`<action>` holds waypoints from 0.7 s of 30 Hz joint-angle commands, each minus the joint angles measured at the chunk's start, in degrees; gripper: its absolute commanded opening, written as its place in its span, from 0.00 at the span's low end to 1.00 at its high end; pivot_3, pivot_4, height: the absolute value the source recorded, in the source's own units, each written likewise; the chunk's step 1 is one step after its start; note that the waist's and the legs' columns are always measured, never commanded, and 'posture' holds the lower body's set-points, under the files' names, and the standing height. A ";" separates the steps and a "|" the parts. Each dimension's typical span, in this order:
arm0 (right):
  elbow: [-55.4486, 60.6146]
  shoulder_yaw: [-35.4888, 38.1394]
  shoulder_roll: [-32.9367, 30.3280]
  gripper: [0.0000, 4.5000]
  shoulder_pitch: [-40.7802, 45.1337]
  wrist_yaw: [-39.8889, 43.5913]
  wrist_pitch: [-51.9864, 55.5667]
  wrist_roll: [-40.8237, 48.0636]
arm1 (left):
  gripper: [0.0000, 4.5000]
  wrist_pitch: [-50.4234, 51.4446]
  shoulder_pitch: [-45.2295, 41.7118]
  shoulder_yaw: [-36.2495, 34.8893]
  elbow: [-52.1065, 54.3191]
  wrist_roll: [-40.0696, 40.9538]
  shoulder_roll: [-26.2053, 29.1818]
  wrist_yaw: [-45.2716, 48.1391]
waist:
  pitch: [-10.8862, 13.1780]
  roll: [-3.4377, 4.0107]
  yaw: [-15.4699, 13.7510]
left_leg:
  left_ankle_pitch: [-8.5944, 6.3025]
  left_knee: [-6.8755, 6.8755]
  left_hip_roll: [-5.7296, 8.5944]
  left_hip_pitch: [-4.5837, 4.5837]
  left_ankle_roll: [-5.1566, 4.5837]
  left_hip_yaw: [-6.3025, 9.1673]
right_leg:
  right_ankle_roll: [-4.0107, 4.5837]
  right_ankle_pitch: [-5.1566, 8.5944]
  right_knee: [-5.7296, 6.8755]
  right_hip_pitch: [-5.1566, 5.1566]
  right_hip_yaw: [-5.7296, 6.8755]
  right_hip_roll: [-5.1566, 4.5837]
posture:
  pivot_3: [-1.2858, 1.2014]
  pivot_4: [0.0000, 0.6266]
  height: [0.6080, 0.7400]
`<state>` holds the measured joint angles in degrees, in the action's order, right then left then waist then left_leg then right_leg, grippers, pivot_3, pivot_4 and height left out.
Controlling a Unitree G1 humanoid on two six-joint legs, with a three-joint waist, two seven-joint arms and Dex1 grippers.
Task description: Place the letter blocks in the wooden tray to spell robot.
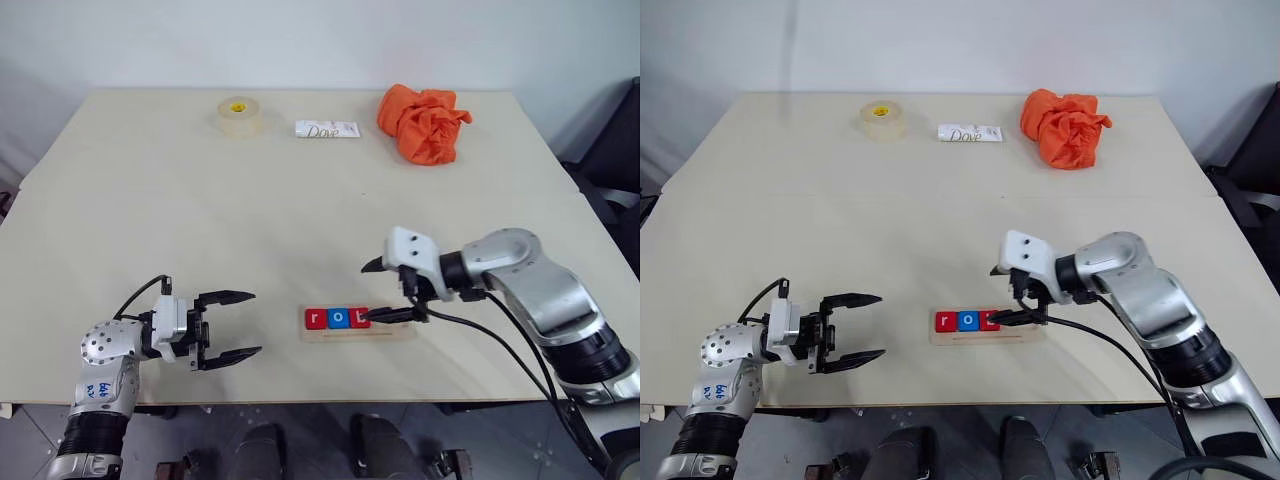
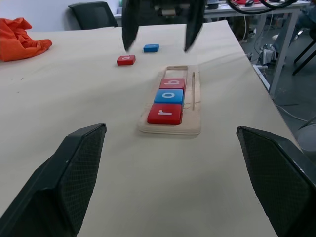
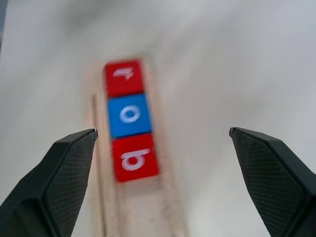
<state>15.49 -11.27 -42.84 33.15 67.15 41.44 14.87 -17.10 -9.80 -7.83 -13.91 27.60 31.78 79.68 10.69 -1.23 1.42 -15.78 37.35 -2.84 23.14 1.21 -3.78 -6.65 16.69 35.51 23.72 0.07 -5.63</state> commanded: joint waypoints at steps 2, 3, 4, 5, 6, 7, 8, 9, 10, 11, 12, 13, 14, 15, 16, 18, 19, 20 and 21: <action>-0.57 13.19 -1.63 1.00 -7.18 -3.29 -3.53 4.32 | 1.00 -0.89 -1.07 -0.56 -1.31 0.36 0.43 0.49 | 0.00 0.00 -0.28 | 0.00 0.00 0.02 0.01 0.00 0.00 | -0.01 0.00 -0.05 -0.02 0.01 -0.02 | 0.52 0.24 1.00; -1.55 16.65 -0.86 1.00 -9.32 -4.59 -5.18 5.26 | 1.00 -0.96 -1.42 -0.51 -1.76 0.25 0.41 0.50 | 0.00 0.00 -0.32 | -0.01 0.01 0.03 0.01 -0.01 -0.02 | -0.02 -0.01 -0.06 -0.03 0.01 -0.03 | 0.52 0.24 1.00; -2.09 18.82 -0.26 1.00 -10.73 -5.61 -6.27 5.95 | 1.00 -1.08 -1.62 -0.50 -2.14 0.20 0.41 0.59 | 0.00 -0.01 -0.30 | -0.01 0.01 0.03 0.00 -0.01 -0.01 | -0.02 -0.01 -0.06 -0.05 0.01 -0.02 | 0.52 0.24 1.00; -2.60 21.34 -0.19 1.00 -13.02 -5.93 -7.41 6.76 | 1.00 -1.18 -1.90 -0.45 -2.55 0.15 0.38 0.69 | -0.01 -0.01 -0.29 | -0.01 0.02 0.02 -0.01 -0.01 -0.02 | -0.02 -0.01 -0.06 -0.05 0.02 -0.01 | 0.52 0.24 1.00; -3.08 23.32 -0.71 1.00 -15.49 -6.03 -8.10 7.12 | 1.00 -1.22 -2.26 -0.34 -2.95 0.10 0.33 0.78 | 0.00 -0.01 -0.29 | -0.01 0.01 0.02 -0.02 -0.01 -0.03 | -0.03 -0.02 -0.05 -0.05 0.02 -0.01 | 0.52 0.24 1.00; -3.50 25.00 -1.14 1.00 -17.80 -5.89 -9.17 7.35 | 1.00 -1.25 -2.64 -0.24 -3.33 0.05 0.27 0.84 | -0.01 -0.01 -0.30 | 0.00 0.00 0.01 -0.02 -0.01 -0.02 | -0.03 -0.01 -0.05 -0.05 0.02 0.02 | 0.52 0.24 1.00; -3.86 26.70 -1.29 1.00 -19.86 -6.09 -10.04 7.61 | 1.00 -1.24 -2.99 -0.17 -3.62 0.01 0.19 0.90 | -0.01 -0.01 -0.30 | 0.00 0.00 -0.01 -0.03 -0.01 0.00 | -0.03 -0.01 -0.05 -0.07 0.02 0.06 | 0.52 0.24 1.00; -3.94 28.17 -1.30 1.00 -21.60 -6.60 -10.43 7.90 | 1.00 -1.20 -3.30 -0.10 -3.82 -0.02 0.12 0.93 | -0.01 -0.01 -0.30 | 0.00 0.00 0.00 -0.04 -0.01 0.00 | -0.03 -0.01 -0.04 -0.07 0.02 0.06 | 0.52 0.24 1.00; -3.70 29.32 -1.25 1.00 -23.10 -7.05 -10.64 8.36 | 1.00 -1.21 -3.43 -0.10 -3.94 -0.02 0.09 0.99 | -0.01 -0.01 -0.29 | 0.00 0.00 -0.01 -0.04 -0.01 -0.01 | -0.03 -0.01 -0.04 -0.07 0.02 0.06 | 0.52 0.24 1.00; -3.09 31.36 -0.75 1.00 -26.37 -7.70 -12.97 7.95 | 1.00 -1.18 -3.68 -0.08 -4.14 -0.04 0.02 1.00 | -0.01 0.00 -0.19 | 0.00 0.02 0.00 -0.04 -0.01 -0.02 | -0.03 -0.02 -0.02 -0.07 0.02 0.06 | 0.52 0.24 1.00; -2.59 32.83 -0.55 1.00 -29.25 -8.23 -13.86 7.81 | 1.00 -1.19 -3.85 -0.07 -4.32 -0.04 -0.01 1.03 | -0.01 -0.01 -0.20 | 0.00 0.02 0.00 -0.05 -0.01 -0.05 | -0.04 -0.02 0.00 -0.07 -0.01 0.06 | 0.52 0.24 1.00; -1.99 33.96 -0.40 1.00 -31.77 -8.94 -14.19 7.77 | 1.00 -1.23 -3.88 -0.08 -4.41 0.00 -0.04 1.10 | -0.01 -0.01 -0.19 | 0.00 0.02 0.00 -0.07 -0.01 -0.02 | -0.04 -0.02 -0.01 -0.10 -0.01 0.08 | 0.52 0.24 1.00; -1.48 34.80 -0.15 1.00 -33.47 -9.47 -14.43 8.15 | 1.00 -1.21 -3.81 -0.12 -4.37 0.07 -0.03 1.17 | -0.01 -0.01 -0.15 | 0.00 0.02 0.00 -0.08 -0.01 -0.02 | -0.04 -0.02 -0.02 -0.11 0.00 0.08 | 0.52 0.24 1.00; -1.13 35.37 0.14 1.00 -34.51 -10.17 -14.33 8.68 | 1.00 -1.17 -3.71 -0.17 -4.29 0.17 -0.01 1.27 | -0.01 -0.01 0.06 | 0.00 0.02 0.00 -0.08 -0.01 -0.02 | -0.04 -0.02 -0.01 -0.11 0.00 0.08 | 0.52 0.24 1.00; -0.86 35.77 0.36 1.00 -35.39 -10.89 -14.34 8.94 | 1.00 -1.12 -3.64 -0.23 -4.25 0.24 0.02 1.40 | -0.01 0.00 0.22 | 0.00 0.04 0.00 -0.10 -0.01 -0.03 | -0.05 -0.02 0.00 -0.12 -0.01 0.08 | 0.52 0.24 1.00; -0.73 36.21 0.57 1.00 -36.58 -11.71 -14.52 9.22 | 1.00 -0.95 -3.70 -0.25 -4.30 0.28 0.07 1.62 | -0.01 0.00 0.34 | 0.00 0.04 -0.01 -0.18 -0.01 -0.07 | -0.07 -0.04 0.02 -0.14 -0.08 0.11 | 0.52 0.24 1.00; -0.92 36.41 0.71 1.00 -37.09 -11.96 -14.73 9.42 | 1.00 -0.87 -3.87 -0.27 -4.46 0.27 0.11 1.71 | -0.01 0.00 0.33 | 0.01 0.03 -0.01 -0.24 -0.01 -0.09 | -0.07 -0.04 0.04 -0.17 -0.09 0.11 | 0.52 0.24 1.00; -1.37 36.55 0.84 1.00 -37.41 -12.12 -15.22 9.58 | 1.00 -0.83 -4.07 -0.28 -4.65 0.25 0.17 1.82 | -0.01 -0.01 0.28 | 0.02 0.03 -0.02 -0.30 -0.01 -0.09 | -0.07 -0.04 0.04 -0.21 -0.10 0.12 | 0.52 0.24 1.00; -2.47 36.63 0.89 1.00 -37.52 -12.13 -16.06 9.63 | 1.00 -0.76 -4.33 -0.29 -4.84 0.21 0.24 1.87 | -0.01 -0.01 0.20 | 0.02 0.02 -0.03 -0.35 -0.01 -0.08 | -0.07 -0.03 0.04 -0.27 -0.10 0.13 | 0.52 0.24 1.00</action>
<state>12.76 23.02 -42.21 -4.01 55.40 27.23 23.40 -17.61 -13.48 -7.78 -18.93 27.15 31.65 81.10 10.69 -1.24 1.62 -15.76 37.38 -2.87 22.75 1.20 -3.85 -6.71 16.67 35.55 23.42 -0.02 -5.50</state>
